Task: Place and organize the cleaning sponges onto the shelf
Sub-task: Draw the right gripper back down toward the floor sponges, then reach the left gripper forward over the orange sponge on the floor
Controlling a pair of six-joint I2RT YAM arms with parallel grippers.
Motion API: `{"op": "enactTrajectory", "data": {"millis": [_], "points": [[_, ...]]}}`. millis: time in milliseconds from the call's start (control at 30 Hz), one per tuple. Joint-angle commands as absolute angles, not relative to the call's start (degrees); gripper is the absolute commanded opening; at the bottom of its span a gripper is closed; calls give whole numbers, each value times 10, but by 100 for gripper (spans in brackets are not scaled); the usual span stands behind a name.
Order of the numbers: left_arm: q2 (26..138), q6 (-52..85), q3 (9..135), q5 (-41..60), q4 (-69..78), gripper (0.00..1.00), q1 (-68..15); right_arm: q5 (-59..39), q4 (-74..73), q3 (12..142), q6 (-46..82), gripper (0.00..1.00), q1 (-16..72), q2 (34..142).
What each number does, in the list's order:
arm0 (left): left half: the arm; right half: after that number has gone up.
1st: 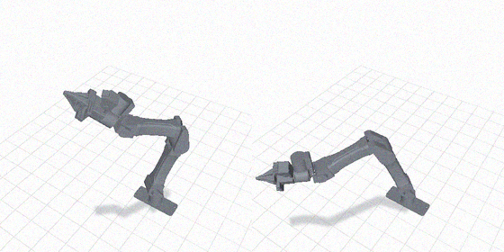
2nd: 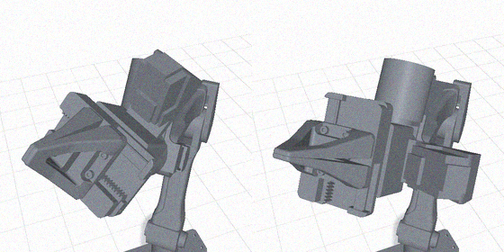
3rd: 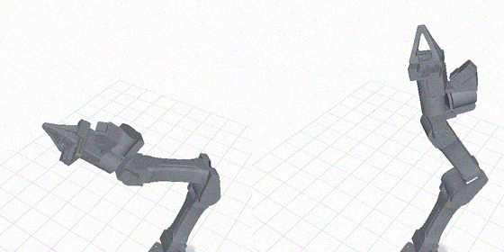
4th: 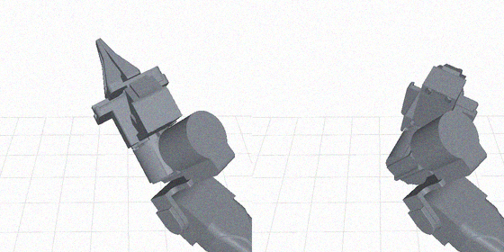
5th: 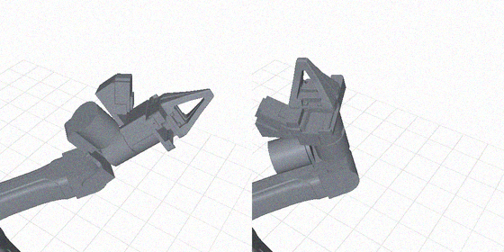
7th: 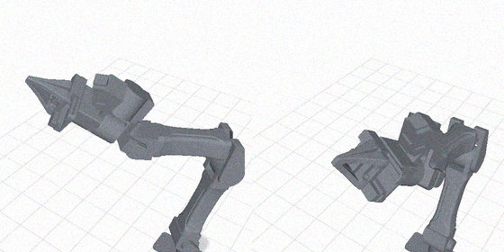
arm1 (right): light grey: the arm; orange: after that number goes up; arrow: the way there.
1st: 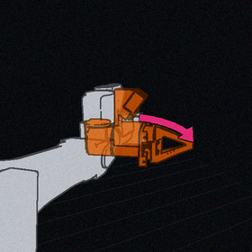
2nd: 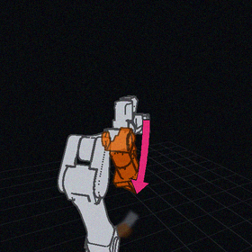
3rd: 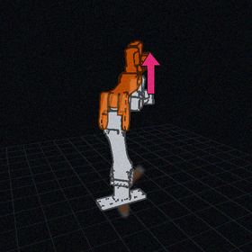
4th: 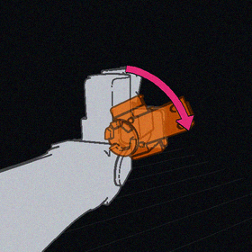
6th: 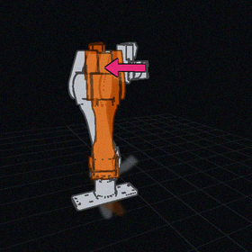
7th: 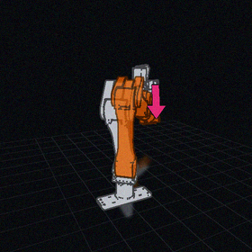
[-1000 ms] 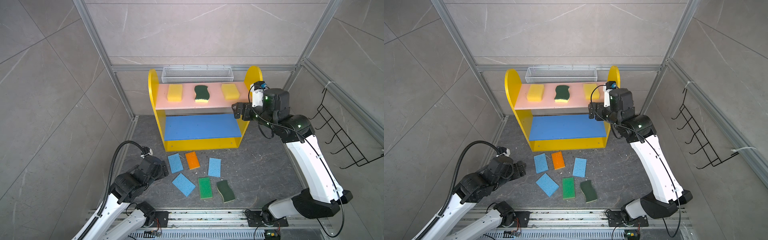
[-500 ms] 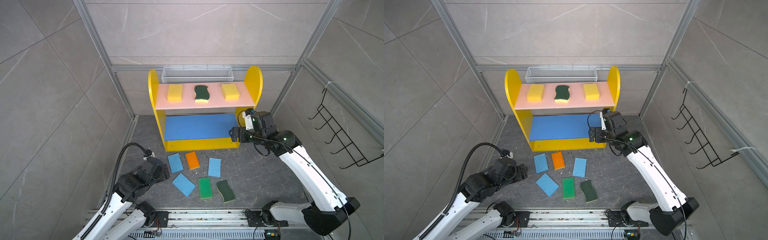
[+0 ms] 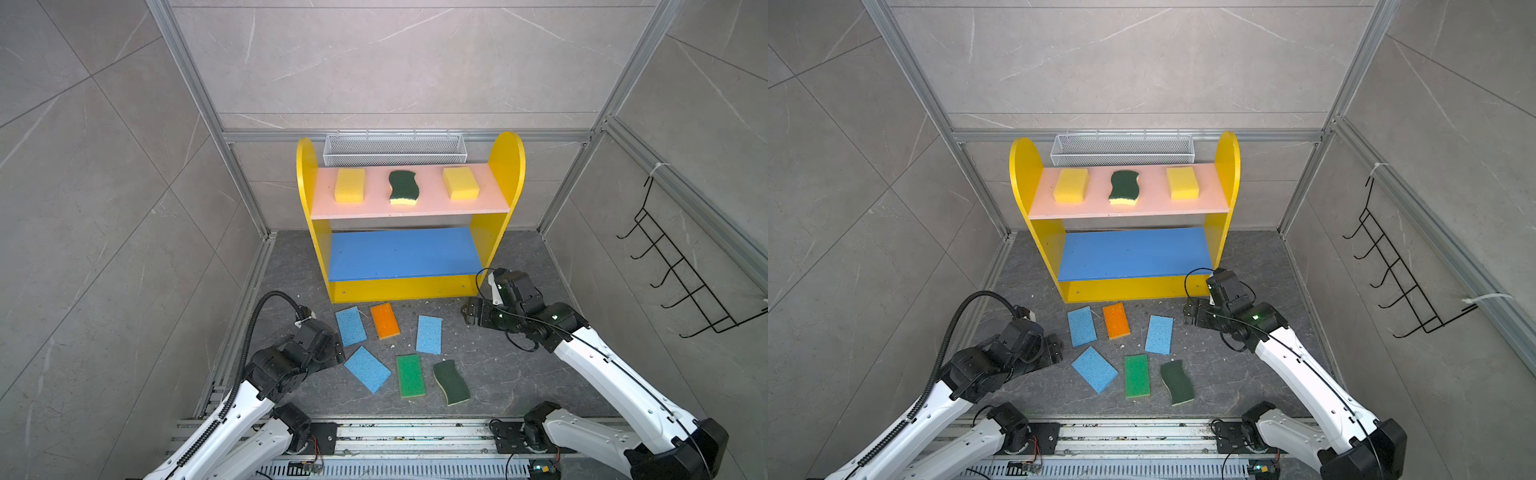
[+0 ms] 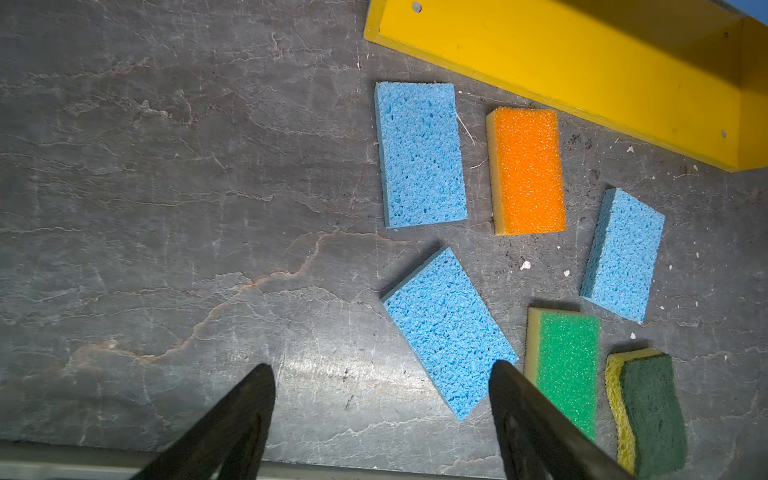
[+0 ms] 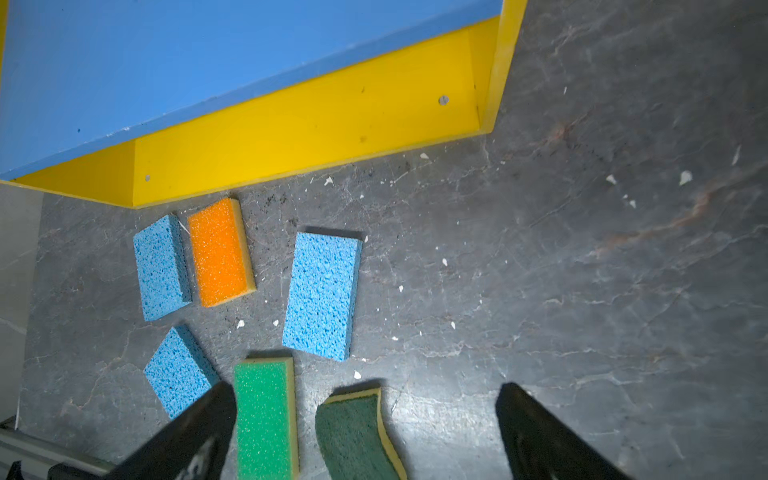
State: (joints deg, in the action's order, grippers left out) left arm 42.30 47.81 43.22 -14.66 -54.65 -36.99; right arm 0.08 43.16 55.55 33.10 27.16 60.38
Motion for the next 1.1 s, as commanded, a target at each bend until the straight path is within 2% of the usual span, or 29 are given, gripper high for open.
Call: {"op": "enactTrajectory", "data": {"millis": [0, 200, 400, 633, 800, 1067], "points": [[440, 485, 425, -112, -502, 82, -370, -25, 407, 517, 373, 99, 281, 584], [498, 493, 423, -91, -448, 79, -373, -28, 388, 461, 387, 99, 295, 568], [571, 513, 422, -112, -359, 79, -405, -27, 380, 435, 381, 99, 296, 559], [732, 512, 469, -170, -283, 80, -483, -42, 379, 414, 372, 99, 296, 579], [836, 516, 513, -172, -244, 81, -501, -47, 381, 412, 367, 99, 296, 585], [922, 528, 578, -197, -269, 90, -502, -46, 379, 409, 366, 99, 296, 593]]}}
